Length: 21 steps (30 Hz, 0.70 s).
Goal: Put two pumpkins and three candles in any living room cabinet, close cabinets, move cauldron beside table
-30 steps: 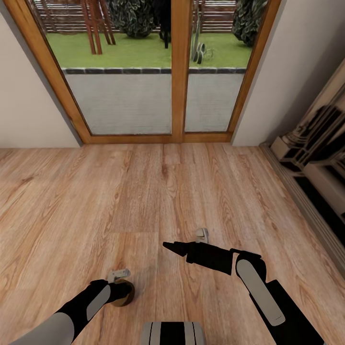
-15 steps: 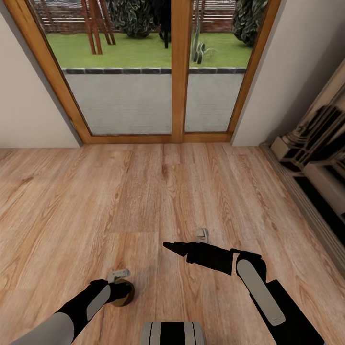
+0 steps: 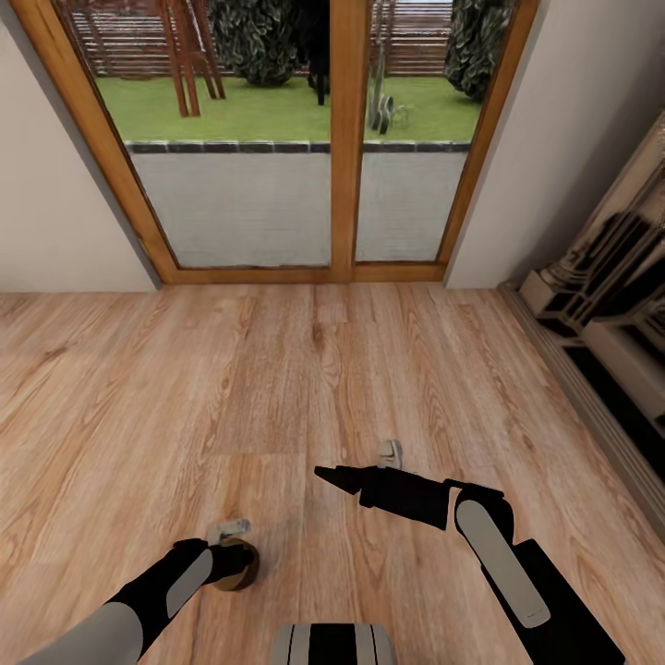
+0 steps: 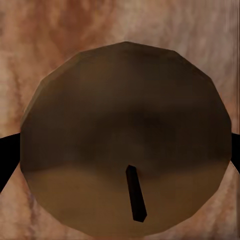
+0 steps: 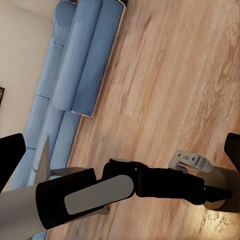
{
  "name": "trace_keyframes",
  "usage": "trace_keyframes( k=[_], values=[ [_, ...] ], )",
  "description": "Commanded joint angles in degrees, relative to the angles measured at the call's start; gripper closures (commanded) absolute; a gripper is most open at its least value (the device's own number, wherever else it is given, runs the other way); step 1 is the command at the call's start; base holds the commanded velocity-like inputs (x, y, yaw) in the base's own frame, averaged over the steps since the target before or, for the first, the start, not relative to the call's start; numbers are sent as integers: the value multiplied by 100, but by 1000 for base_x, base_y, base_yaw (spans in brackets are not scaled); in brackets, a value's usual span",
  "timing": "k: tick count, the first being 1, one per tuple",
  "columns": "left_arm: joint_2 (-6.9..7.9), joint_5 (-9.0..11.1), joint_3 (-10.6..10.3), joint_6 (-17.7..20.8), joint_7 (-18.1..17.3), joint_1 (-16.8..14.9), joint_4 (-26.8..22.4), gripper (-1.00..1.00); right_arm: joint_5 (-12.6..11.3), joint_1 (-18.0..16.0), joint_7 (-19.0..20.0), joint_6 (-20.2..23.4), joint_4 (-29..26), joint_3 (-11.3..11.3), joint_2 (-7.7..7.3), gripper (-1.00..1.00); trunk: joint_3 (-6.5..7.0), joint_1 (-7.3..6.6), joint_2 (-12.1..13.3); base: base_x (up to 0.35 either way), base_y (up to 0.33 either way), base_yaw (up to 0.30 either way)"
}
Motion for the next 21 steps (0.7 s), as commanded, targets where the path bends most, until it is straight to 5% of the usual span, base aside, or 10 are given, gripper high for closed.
trace_keyframes(
  k=[1, 12, 17, 21],
  values=[
    [8, 59, -45, 16, 50, -1, -14, 100, 2, -3, 11, 15, -1, 2, -3, -100, 19, -3, 0, 0, 0, 0],
    [157, 98, -7, 321, 85, -1, -531, 100, -11, -3, -9, 18, 36, -162, 0, -100, 262, -32, 15, 0, 0, 0],
    [218, 105, 450, 830, 119, -1, -747, 100, -7, -3, -199, 17, 65, -219, 5, -100, 373, -44, 21, 0, 0, 0],
    [243, 95, 620, 974, 126, -1, -885, 100, -25, -3, -652, 15, 67, -218, 6, -100, 462, -55, 27, 0, 0, 0]
  ],
)
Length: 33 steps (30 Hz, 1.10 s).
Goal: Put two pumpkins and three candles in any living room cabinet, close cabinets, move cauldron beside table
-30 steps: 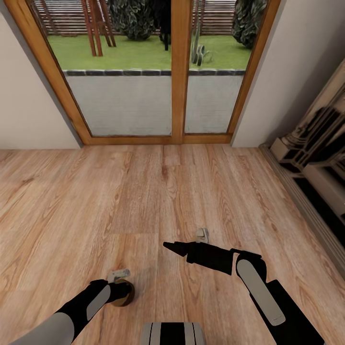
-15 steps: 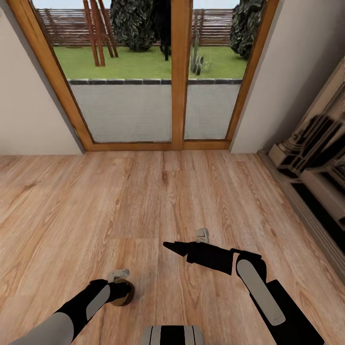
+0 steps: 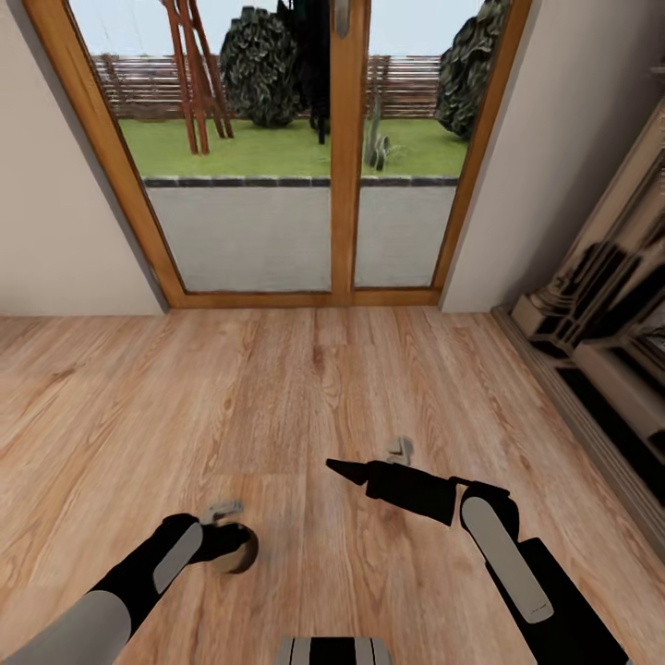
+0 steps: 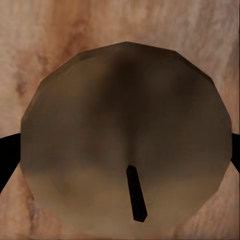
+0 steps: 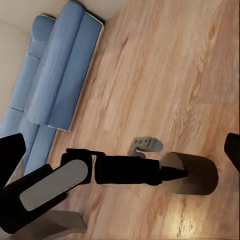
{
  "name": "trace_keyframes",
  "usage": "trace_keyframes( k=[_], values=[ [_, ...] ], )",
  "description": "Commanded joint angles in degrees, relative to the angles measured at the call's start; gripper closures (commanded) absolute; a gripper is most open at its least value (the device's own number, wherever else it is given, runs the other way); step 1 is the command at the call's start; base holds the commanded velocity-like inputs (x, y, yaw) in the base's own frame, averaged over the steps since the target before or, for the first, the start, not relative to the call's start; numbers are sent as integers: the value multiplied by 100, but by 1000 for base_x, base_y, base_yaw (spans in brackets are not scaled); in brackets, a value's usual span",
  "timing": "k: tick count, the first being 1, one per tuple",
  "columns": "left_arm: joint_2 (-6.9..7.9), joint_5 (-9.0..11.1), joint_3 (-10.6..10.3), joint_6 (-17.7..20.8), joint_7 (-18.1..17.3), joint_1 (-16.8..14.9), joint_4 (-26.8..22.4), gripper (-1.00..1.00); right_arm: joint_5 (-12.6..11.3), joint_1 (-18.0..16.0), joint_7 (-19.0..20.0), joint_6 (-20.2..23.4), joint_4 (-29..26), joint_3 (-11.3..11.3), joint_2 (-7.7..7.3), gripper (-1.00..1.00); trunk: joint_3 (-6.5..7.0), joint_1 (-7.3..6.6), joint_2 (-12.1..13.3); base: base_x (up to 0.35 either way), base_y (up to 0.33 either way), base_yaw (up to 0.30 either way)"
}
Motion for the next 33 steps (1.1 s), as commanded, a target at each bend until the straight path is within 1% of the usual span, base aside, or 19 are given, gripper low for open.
trace_keyframes(
  k=[1, 2, 5, 7, 9, 12, 14, 16, 19, 21, 25, 27, 28, 30, 33],
  values=[
    [10, 58, -31, 16, 51, -2, -17, 100, 5, -3, -46, 14, -1, 4, -4, -100, 18, -3, 0, 0, 0, 0],
    [15, 53, -20, 31, 51, -2, -25, 100, -3, -3, -129, 20, 0, 8, -7, -100, 40, -6, 1, 0, 0, 0],
    [19, 40, -14, 38, 51, -2, -27, 100, 7, -3, -153, 16, 1, 3, -6, -100, 107, -14, 5, 0, 0, 0],
    [33, 35, -11, 114, 51, -2, -27, 100, 31, -4, -225, 16, 1, 8, -4, -100, 151, -19, 8, 0, 0, 0],
    [55, 35, -5, 208, 51, -2, -31, 100, 37, -5, -514, 14, 6, 11, -3, -100, 195, -24, 11, 0, 0, 0],
    [85, 33, -1, 263, 51, -2, -35, 100, 8, -7, -1279, 24, 3, 22, -2, -100, 262, -32, 15, 0, 0, 0],
    [89, 23, -1, 274, 51, -2, -36, 100, 19, -10, -1888, 28, -2, 31, 16, -100, 306, -37, 17, 0, 0, 0],
    [92, 14, 0, 279, 51, -2, -36, 100, 22, -11, -2637, 65, -6, 35, 66, -100, 351, -42, 20, 0, 0, 0],
    [92, 2, 0, 286, 51, -2, -36, 100, 2, -12, -3903, 223, -45, 36, 162, -100, 417, -50, 24, 0, 0, 0],
    [91, -2, 0, 297, 51, -2, -36, 100, -1, -17, -4616, 296, -60, 37, 280, -100, 461, -55, 27, 0, 0, 0],
    [93, -4, 0, 383, 58, -2, -38, 100, 59, -25, -5772, 339, -70, 45, 665, -100, 550, -65, 32, 0, 0, 0],
    [92, -4, 0, 405, 57, -2, -37, 100, 73, -28, -6239, 335, -52, 51, 807, -100, 594, -70, 35, 0, 0, 0],
    [91, -4, 0, 411, 58, -2, -37, 100, 76, -28, -6403, 333, -46, 52, 854, -100, 616, -73, 36, 0, 0, 0],
    [91, -4, -4, 418, 59, -2, -36, 100, 80, -29, -6583, 331, -42, 54, 903, -100, 661, -78, 39, 0, 0, 0],
    [90, -4, -5, 421, 60, -2, -36, 100, 82, -30, -6655, 330, -51, 60, 929, -100, 727, -86, 43, 0, 0, 0]
  ],
)
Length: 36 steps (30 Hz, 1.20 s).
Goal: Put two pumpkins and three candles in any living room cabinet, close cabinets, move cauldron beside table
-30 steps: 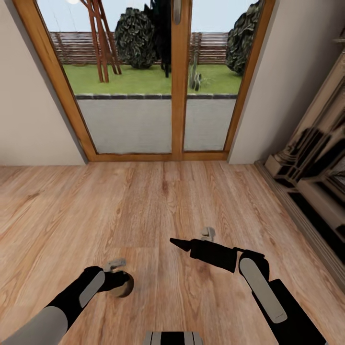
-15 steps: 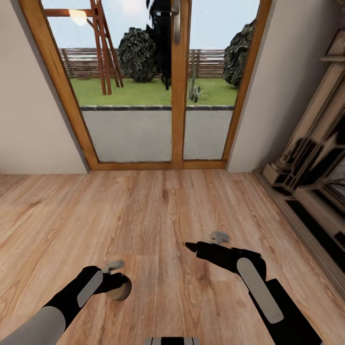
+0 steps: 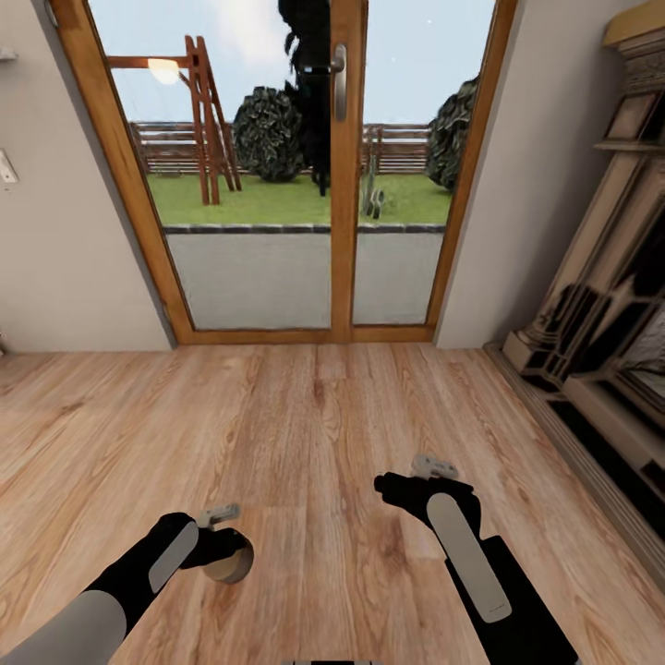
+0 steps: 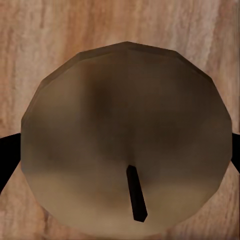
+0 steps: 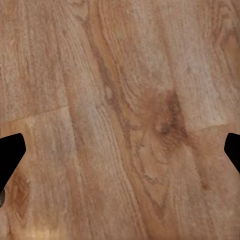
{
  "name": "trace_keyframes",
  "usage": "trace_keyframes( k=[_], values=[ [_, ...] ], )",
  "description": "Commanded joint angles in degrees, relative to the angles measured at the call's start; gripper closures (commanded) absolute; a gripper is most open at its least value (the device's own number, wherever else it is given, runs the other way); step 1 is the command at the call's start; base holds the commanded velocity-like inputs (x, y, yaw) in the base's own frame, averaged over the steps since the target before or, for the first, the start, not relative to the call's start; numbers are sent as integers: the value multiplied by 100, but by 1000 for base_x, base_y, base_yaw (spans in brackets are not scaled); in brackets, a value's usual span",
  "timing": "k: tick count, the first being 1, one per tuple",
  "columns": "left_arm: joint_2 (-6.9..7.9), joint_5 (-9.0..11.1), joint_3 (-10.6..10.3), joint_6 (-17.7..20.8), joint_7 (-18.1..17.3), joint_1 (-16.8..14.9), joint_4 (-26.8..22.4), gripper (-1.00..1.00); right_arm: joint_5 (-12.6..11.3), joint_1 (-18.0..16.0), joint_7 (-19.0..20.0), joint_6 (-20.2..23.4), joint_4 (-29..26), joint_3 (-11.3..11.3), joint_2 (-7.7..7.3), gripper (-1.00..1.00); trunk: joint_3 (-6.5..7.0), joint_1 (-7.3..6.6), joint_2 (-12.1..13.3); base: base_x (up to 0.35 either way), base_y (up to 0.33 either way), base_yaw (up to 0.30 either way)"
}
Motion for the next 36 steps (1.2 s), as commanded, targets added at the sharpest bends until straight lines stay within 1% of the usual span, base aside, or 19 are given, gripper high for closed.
trace_keyframes(
  k=[1, 5, 15, 21, 27, 36],
  values=[
    [9, 56, -36, 10, 49, -3, -10, 100, -50, -5, -63, 11, -11, 5, 4, -100, 17, -3, 0, 0, 0, 0],
    [5, 56, -33, 11, 49, -3, -10, 100, -108, -13, -82, -47, -22, -1, 30, -100, 106, -14, 5, 0, 0, 0],
    [1, 56, -38, 11, 49, -3, -10, 100, -143, -22, -52, -48, -10, -2, 45, -100, 328, -39, 18, 0, 0, 0],
    [1, 56, -39, 11, 49, -3, -10, 100, -141, -21, 141, -48, -14, 1, 45, -100, 461, -55, 26, 0, 0, 0],
    [-6, 56, -42, 11, 49, -3, -4, 100, -145, -22, 175, -47, -22, -1, 45, -100, 590, -70, 34, 0, 0, 0],
    [-16, 62, -49, 11, 49, -3, -1, 100, -154, -31, 178, 18, 24, -2, 45, -100, 723, -94, 46, 0, 0, 0]
  ],
)
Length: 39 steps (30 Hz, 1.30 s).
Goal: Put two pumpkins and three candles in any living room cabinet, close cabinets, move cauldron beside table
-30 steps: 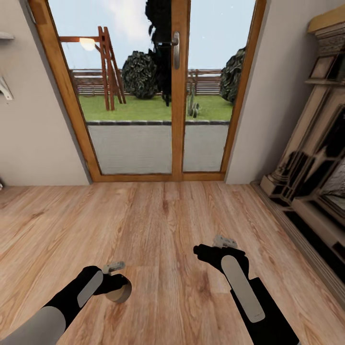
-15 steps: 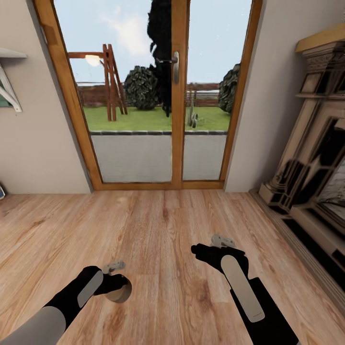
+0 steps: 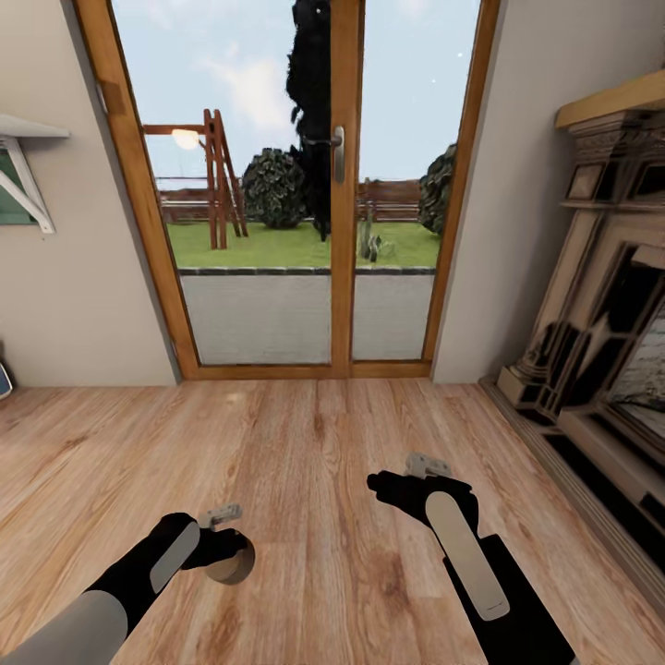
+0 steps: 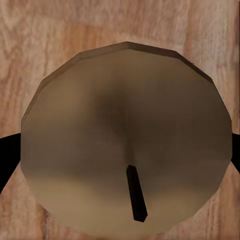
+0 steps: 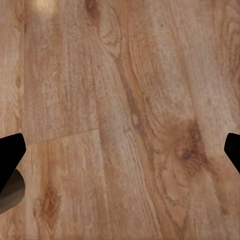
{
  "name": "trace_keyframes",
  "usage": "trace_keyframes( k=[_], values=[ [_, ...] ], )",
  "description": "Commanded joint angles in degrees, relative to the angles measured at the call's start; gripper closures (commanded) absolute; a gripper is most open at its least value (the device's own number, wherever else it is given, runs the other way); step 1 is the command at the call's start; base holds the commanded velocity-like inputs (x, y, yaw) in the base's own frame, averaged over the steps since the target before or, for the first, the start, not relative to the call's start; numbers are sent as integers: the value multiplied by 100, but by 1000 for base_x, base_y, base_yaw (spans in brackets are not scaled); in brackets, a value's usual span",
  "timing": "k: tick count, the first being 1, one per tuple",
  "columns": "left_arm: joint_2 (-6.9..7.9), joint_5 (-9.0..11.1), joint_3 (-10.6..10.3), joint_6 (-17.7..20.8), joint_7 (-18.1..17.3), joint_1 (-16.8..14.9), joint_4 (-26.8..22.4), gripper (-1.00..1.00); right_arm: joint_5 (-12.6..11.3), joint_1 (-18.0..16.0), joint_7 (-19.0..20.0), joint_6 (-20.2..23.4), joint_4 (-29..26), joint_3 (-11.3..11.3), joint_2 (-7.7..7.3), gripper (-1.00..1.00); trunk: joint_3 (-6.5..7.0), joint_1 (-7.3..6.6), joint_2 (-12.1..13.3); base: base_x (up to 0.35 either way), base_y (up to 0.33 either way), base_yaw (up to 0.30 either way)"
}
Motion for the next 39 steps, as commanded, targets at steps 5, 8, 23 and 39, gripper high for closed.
trace_keyframes(
  k=[5, 8, 23, 39],
  values=[
    [7, 58, -39, 9, 49, -3, -11, 100, -52, -6, -59, 17, 9, 3, 1, -100, -30, -4, -1, 0, 0, 0],
    [7, 58, -40, 9, 46, -3, -11, 100, -52, -6, -59, 17, 17, 5, 1, -100, -59, -4, -1, 0, 0, 0],
    [-18, 58, -80, 7, 49, -3, -11, 100, -60, -6, -59, 18, 26, 10, 1, -100, 87, -37, 16, 0, 0, 0],
    [-19, 58, -100, 8, 49, -3, -11, 100, -60, -6, -59, 18, 26, 12, 1, -100, 142, -239, 379, 0, 0, 0]
  ],
)
